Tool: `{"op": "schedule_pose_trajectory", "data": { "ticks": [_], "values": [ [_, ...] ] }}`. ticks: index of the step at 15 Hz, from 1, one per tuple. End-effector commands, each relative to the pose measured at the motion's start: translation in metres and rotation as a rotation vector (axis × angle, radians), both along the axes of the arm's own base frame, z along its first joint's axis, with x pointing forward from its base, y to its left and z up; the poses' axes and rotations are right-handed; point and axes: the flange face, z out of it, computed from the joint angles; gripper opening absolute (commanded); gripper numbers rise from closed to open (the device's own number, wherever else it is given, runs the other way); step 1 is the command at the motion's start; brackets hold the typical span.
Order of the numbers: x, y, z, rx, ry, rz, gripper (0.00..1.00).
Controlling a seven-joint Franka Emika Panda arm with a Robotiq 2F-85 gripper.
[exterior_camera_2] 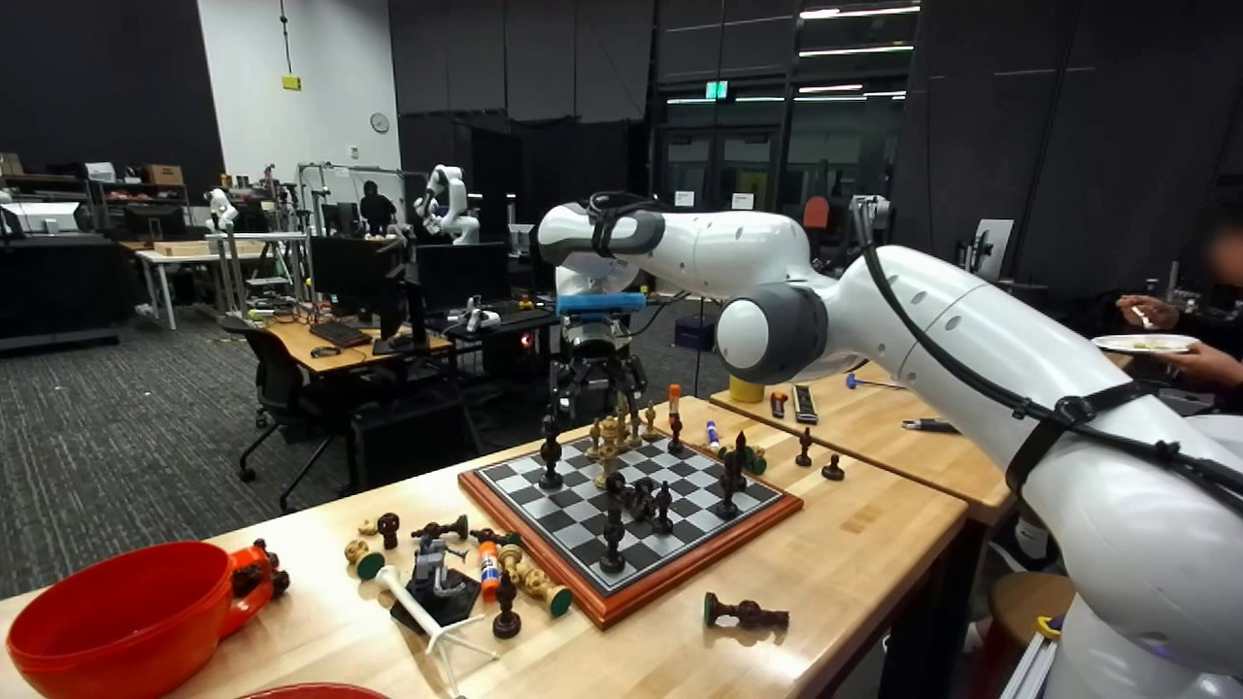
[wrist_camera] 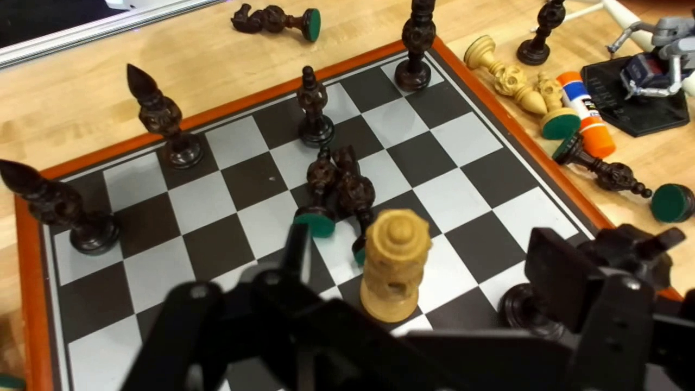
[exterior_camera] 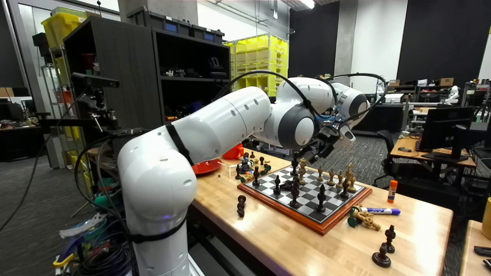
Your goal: Pick up the white king chess piece and put it on the table, pick up the white king chess piece and put it on the chess board a box in front and two to the right of the black king chess piece
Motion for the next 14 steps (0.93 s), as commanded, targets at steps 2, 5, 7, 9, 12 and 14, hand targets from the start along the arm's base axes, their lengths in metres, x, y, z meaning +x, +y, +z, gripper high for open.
{"op": "schedule_pose_trajectory", "data": {
  "ticks": [2, 5, 7, 9, 12, 14],
  "values": [
    [0.0, -0.003, 0.056, -0.062, -0.107, 0.016, 1.0],
    [-0.001, -0.002, 0.102, -0.131, -0.212, 0.069, 1.0],
    [-0.006, -0.001, 0.13, -0.177, -0.267, 0.122, 1.0],
    [-0.01, -0.001, 0.154, -0.214, -0.311, 0.157, 1.0],
    [-0.016, -0.002, 0.188, -0.249, -0.377, 0.174, 1.0],
    [-0.017, -0.005, 0.205, -0.247, -0.426, 0.172, 1.0]
  ]
}}
